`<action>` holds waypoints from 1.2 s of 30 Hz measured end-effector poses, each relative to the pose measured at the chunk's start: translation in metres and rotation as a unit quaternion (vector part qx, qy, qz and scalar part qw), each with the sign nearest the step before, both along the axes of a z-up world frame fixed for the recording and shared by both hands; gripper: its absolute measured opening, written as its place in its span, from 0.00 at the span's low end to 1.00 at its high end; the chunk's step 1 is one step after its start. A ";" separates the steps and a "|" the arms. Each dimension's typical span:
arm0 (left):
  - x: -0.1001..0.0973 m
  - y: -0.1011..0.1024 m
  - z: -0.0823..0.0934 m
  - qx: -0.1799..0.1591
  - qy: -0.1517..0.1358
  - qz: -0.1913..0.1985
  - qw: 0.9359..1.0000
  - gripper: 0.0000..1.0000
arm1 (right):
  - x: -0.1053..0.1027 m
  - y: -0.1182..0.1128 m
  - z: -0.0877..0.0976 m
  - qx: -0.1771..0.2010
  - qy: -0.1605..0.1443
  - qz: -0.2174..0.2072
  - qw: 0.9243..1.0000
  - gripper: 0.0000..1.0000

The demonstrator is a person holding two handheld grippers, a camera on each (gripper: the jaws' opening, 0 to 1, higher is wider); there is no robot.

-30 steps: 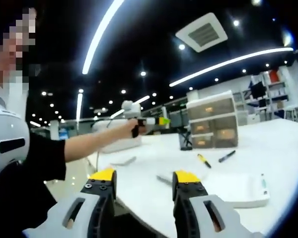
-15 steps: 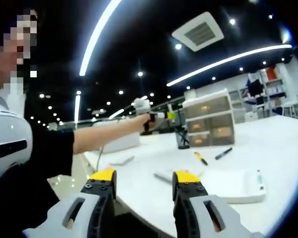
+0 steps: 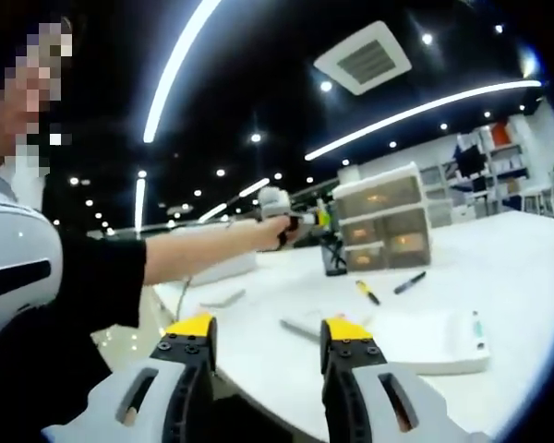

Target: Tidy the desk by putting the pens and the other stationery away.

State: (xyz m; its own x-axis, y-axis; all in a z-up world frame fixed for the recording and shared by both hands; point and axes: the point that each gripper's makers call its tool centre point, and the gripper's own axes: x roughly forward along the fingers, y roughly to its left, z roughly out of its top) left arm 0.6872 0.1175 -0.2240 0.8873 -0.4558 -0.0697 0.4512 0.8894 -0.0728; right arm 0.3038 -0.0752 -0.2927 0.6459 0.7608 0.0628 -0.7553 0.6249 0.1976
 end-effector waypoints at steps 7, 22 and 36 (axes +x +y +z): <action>0.016 0.007 -0.012 -0.006 0.011 0.013 1.000 0.11 | -0.003 0.003 -0.002 0.001 0.002 0.003 1.000 0.42; 0.017 0.015 -0.021 0.022 0.027 0.021 0.999 0.35 | -0.007 0.005 -0.001 0.002 -0.002 0.003 1.000 0.42; -0.032 0.025 -0.032 0.001 0.030 -0.012 0.999 0.45 | -0.012 0.015 0.005 0.004 -0.012 0.021 1.000 0.44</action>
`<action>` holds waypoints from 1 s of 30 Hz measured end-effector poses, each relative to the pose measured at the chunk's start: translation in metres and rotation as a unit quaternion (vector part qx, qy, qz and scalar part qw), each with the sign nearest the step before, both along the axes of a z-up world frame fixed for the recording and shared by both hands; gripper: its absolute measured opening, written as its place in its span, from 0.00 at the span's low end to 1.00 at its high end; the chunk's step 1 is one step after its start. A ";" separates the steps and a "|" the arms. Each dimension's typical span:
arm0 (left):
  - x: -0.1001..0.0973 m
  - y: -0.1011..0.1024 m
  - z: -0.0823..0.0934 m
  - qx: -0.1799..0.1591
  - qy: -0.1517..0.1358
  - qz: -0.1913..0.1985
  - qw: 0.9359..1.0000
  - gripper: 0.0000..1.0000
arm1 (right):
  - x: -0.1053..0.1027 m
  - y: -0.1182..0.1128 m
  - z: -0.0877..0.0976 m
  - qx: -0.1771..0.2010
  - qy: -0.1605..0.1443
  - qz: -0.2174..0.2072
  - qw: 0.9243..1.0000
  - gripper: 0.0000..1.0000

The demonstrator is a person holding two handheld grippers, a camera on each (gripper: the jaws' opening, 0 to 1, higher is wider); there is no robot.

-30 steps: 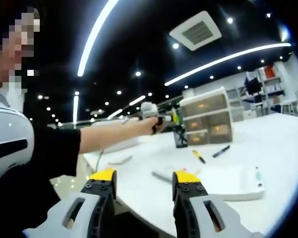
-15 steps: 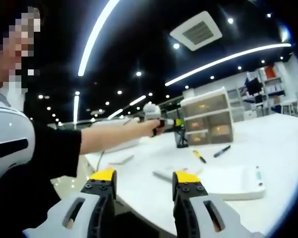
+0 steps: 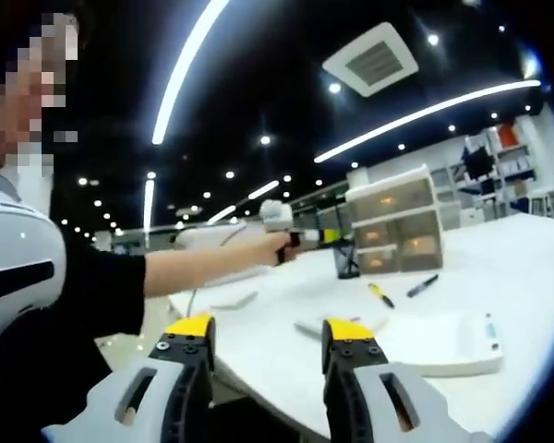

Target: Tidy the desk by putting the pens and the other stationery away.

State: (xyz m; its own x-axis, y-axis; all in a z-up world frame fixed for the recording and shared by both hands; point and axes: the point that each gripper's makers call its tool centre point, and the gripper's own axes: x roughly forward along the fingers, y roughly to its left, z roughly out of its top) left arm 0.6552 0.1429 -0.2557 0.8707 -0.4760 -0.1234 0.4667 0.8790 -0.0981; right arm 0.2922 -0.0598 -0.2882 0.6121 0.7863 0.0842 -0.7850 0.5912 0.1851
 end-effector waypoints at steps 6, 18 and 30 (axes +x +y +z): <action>-0.038 -0.001 0.001 -0.043 0.011 -0.017 0.999 0.48 | -0.001 0.002 0.002 -0.002 -0.003 0.002 1.000 0.44; -0.108 -0.003 0.017 -0.059 -0.032 -0.065 0.996 0.48 | 0.002 0.014 0.003 -0.014 -0.003 0.013 1.000 0.44; -0.172 -0.002 0.017 -0.030 -0.065 -0.120 0.990 0.57 | 0.010 0.011 0.000 -0.026 0.001 0.005 1.000 0.45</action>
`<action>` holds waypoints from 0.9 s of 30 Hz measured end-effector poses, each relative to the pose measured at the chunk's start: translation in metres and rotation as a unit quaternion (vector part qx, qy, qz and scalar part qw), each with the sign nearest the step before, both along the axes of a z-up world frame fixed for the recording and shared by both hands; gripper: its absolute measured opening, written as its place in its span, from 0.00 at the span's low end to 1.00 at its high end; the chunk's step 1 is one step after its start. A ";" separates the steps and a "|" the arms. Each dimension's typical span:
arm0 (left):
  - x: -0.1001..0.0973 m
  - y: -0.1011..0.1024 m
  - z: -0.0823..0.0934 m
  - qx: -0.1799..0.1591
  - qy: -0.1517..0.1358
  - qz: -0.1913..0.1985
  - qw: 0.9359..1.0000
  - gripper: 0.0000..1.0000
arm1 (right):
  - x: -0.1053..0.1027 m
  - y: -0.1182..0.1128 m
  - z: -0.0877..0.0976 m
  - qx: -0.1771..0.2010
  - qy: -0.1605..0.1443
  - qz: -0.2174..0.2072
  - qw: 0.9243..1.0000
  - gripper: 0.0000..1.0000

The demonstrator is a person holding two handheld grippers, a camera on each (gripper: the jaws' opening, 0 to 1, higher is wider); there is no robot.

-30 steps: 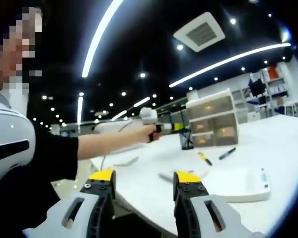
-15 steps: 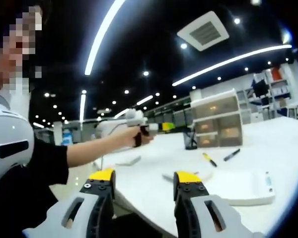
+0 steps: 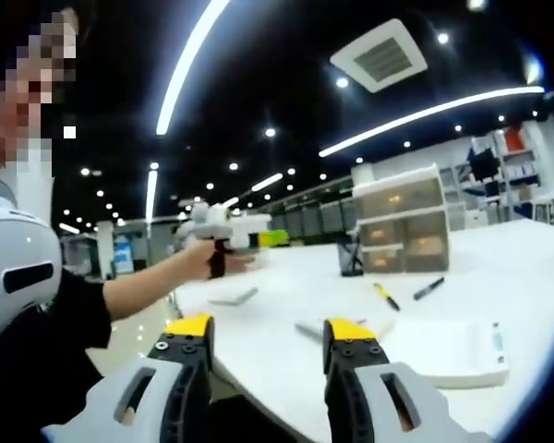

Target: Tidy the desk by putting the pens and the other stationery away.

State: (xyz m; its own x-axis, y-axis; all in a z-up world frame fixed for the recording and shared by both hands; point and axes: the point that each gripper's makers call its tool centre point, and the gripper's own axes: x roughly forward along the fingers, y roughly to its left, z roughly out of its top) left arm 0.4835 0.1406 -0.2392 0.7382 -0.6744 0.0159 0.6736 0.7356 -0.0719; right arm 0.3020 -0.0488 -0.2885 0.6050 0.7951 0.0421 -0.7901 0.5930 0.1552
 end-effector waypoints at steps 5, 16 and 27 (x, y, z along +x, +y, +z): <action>-0.025 0.001 -0.010 0.016 0.000 -0.016 1.000 0.62 | 0.007 -0.009 0.001 -0.006 0.000 -0.012 1.000 0.45; -0.079 0.008 -0.037 0.039 0.014 -0.056 0.998 0.70 | 0.013 -0.018 -0.003 -0.019 0.003 -0.026 0.999 0.45; -0.115 0.018 -0.056 0.036 0.021 -0.056 0.998 0.70 | 0.016 -0.029 -0.011 -0.033 0.012 -0.044 0.998 0.46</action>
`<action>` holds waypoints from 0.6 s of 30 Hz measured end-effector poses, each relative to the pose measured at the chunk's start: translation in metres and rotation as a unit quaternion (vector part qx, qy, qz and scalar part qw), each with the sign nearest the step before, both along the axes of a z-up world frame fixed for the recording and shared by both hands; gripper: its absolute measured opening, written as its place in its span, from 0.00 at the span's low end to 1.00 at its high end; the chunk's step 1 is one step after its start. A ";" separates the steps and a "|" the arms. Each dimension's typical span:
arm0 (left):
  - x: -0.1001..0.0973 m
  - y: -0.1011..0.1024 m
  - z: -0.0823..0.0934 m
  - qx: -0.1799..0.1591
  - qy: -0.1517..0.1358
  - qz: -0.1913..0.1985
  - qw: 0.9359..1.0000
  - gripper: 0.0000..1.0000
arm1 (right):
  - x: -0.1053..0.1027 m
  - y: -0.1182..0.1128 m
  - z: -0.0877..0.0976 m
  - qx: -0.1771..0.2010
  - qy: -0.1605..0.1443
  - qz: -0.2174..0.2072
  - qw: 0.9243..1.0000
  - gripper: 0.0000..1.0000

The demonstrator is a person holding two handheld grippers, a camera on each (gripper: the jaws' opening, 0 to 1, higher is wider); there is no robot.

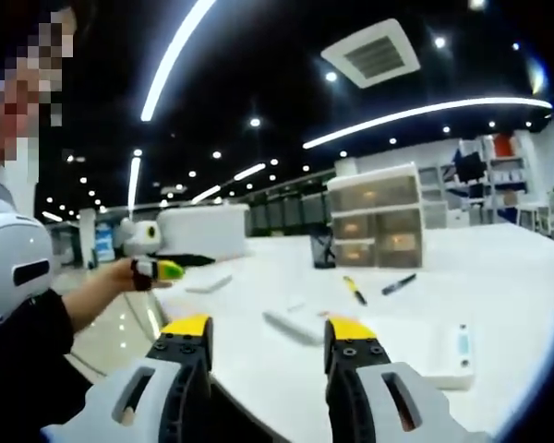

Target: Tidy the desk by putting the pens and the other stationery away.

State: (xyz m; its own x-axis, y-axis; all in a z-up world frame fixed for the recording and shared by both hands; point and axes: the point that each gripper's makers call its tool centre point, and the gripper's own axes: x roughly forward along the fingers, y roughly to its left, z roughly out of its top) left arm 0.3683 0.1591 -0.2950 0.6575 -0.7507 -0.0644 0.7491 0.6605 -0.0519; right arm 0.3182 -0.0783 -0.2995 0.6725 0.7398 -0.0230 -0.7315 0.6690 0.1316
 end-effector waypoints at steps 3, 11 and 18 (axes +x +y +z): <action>-0.006 0.005 -0.006 0.007 -0.003 0.008 1.000 0.70 | 0.001 -0.002 -0.002 -0.004 0.003 -0.002 1.000 0.46; -0.017 0.016 -0.015 0.001 0.001 0.021 1.000 0.71 | 0.004 0.003 -0.008 -0.031 0.009 0.003 0.999 0.46; -0.029 0.011 -0.023 0.015 -0.005 0.017 1.000 0.71 | 0.015 0.006 -0.006 -0.076 0.015 0.008 0.997 0.51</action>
State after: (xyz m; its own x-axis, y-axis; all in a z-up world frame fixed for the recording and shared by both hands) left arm 0.3389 0.1704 -0.3182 0.6835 -0.7256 -0.0792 0.7264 0.6869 -0.0242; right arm 0.3331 -0.0721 -0.3060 0.6583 0.7363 -0.1564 -0.7391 0.6716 0.0510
